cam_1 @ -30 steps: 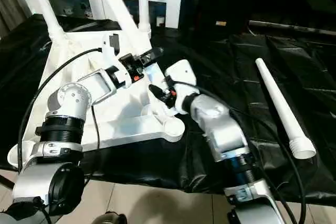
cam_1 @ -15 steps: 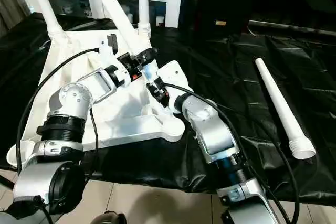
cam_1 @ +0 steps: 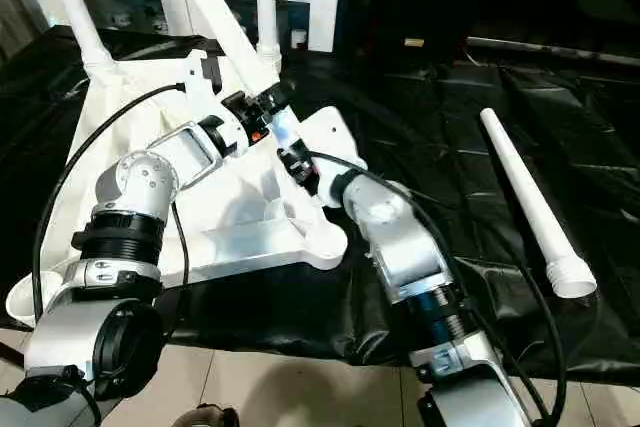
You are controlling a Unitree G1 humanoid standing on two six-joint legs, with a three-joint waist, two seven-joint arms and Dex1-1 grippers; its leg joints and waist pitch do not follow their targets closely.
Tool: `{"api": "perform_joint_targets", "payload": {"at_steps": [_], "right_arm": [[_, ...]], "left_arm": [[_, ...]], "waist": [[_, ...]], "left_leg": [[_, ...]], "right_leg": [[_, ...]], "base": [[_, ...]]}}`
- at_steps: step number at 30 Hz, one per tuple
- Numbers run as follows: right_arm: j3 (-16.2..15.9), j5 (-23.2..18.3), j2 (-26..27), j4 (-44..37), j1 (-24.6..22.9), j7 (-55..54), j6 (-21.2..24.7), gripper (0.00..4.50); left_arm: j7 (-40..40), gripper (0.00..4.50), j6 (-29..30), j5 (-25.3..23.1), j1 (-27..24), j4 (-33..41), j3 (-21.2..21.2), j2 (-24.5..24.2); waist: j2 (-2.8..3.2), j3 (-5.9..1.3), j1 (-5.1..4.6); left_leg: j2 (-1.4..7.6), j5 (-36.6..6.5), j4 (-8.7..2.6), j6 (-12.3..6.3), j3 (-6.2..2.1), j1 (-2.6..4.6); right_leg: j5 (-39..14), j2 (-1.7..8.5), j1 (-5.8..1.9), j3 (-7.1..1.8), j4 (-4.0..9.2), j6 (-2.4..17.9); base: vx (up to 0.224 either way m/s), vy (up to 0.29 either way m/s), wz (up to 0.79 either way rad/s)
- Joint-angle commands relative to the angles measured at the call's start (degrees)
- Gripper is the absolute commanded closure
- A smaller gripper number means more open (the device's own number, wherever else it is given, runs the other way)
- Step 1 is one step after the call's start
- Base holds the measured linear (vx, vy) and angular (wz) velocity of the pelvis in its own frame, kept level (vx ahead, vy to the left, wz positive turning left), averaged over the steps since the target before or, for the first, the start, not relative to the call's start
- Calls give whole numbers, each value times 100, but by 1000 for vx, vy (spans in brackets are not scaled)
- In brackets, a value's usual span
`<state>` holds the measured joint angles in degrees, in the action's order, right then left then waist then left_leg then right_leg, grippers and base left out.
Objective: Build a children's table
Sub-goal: Pick table leg
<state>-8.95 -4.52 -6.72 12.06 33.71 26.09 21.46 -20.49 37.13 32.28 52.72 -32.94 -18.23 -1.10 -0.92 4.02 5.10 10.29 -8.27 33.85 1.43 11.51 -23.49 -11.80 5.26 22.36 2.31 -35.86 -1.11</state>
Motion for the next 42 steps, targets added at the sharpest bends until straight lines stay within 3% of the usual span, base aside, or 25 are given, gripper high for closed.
{"api": "perform_joint_targets", "payload": {"at_steps": [1, 3, 5, 7, 8, 11, 15, 19, 20, 21, 23, 24, 28, 35, 42], "right_arm": [[180, -440, -30, -190, 93, 344, 299, 158], [366, -699, -89, -253, 128, 518, 510, 148], [575, -1222, -365, -444, 153, 1117, 975, 140], [732, -1842, -907, -648, 178, 1987, 1768, 140], [774, -1956, -1039, -643, 191, 2154, 1921, 140], [828, -2048, -1308, -543, 217, 2422, 2064, 140], [692, -1974, -1645, -449, 194, 2684, 2175, 140], [722, -2289, -1614, -543, 174, 2705, 2526, 140], [745, -2348, -1580, -560, 180, 2716, 2589, 140], [760, -2394, -1561, -575, 180, 2739, 2634, 140], [789, -2531, -1515, -599, 182, 2828, 2756, 140], [829, -2646, -1485, -604, 174, 2895, 2832, 140], [941, -3022, -1439, -590, 114, 3102, 3088, 140], [629, -2839, -1553, -525, 102, 3207, 3113, 140], [531, -2907, -1621, -571, 133, 3254, 3223, 140]], "left_arm": [[-188, 261, 9, -70, 159, 115, 162, -111], [-363, 261, 69, -142, 133, 177, 299, -226], [-744, 262, 274, -201, 66, 360, 568, -454], [-1288, 262, 632, -90, 15, 646, 816, -746], [-1439, 262, 761, -18, -8, 749, 871, -821], [-1767, 262, 1004, 163, -79, 1007, 996, -980], [-2085, 262, 1236, 367, -140, 1347, 1136, -1089], [-2357, 262, 1533, 592, -204, 1747, 1230, -1097], [-2404, 262, 1548, 599, -213, 1794, 1259, -1101], [-2419, 262, 1569, 608, -224, 1826, 1270, -1099], [-2495, 262, 1620, 647, -270, 1911, 1322, -1112], [-2547, 262, 1621, 640, -309, 1955, 1379, -1134], [-2657, 262, 1538, 550, -413, 2017, 1516, -1138], [-2914, 262, 1518, 559, -573, 2352, 1744, -1132], [-3042, 262, 1488, 567, -644, 2470, 1867, -1199]], "waist": [[-44, -491, 33], [-57, -490, 45], [-59, -486, 62], [-66, -487, 115], [-59, -481, 128], [-35, -481, 166], [-86, -471, 212], [-100, -475, 206], [-93, -478, 207], [-43, -479, 209], [-56, -484, 200], [-26, -486, 202], [-53, -490, 214], [-83, -488, 244], [-110, -483, 246]], "left_leg": [[242, -864, -341, -169, -133, 214], [244, -827, -341, -220, -132, 216], [251, -821, -342, -251, -130, 225], [259, -730, -331, -267, -130, 233], [267, -697, -329, -250, -128, 230], [250, -783, -328, -94, -118, 230], [258, -878, -335, 28, -112, 230], [254, -900, -335, 48, -119, 225], [250, -885, -331, 49, -118, 227], [250, -883, -332, 62, -124, 227], [250, -879, -333, 76, -123, 231], [247, -876, -332, 89, -127, 229], [248, -919, -333, 90, -114, 248], [252, -903, -341, 178, -116, 232], [253, -888, -339, 164, -111, 231]], "right_leg": [[47, 286, -253, -185, 353, 1336], [86, 282, -256, -181, 350, 1360], [80, 279, -261, -179, 340, 1359], [146, 289, -283, -177, 319, 1400], [157, 296, -265, -180, 318, 1408], [27, 298, -238, -171, 315, 1478], [-212, 315, -245, -173, 329, 1484], [-311, 322, -244, -173, 334, 1454], [-315, 318, -240, -173, 333, 1444], [-325, 321, -236, -174, 331, 1435], [-253, 304, -236, -172, 332, 1436], [-229, 305, -235, -169, 323, 1445], [-165, 290, -225, -166, 330, 1503], [-329, 308, -235, -172, 335, 1366], [-441, 309, -228, -178, 344, 1303]], "base": [[0, 0, 0], [0, 0, 0], [0, 0, 0], [0, 0, 0], [0, 0, 0], [0, 0, 0], [0, 0, 0], [0, 0, 0], [0, 0, 0], [0, 0, 0], [0, 0, 0], [0, 0, 0], [0, 0, 0], [0, 0, 0], [0, 0, 0]]}}
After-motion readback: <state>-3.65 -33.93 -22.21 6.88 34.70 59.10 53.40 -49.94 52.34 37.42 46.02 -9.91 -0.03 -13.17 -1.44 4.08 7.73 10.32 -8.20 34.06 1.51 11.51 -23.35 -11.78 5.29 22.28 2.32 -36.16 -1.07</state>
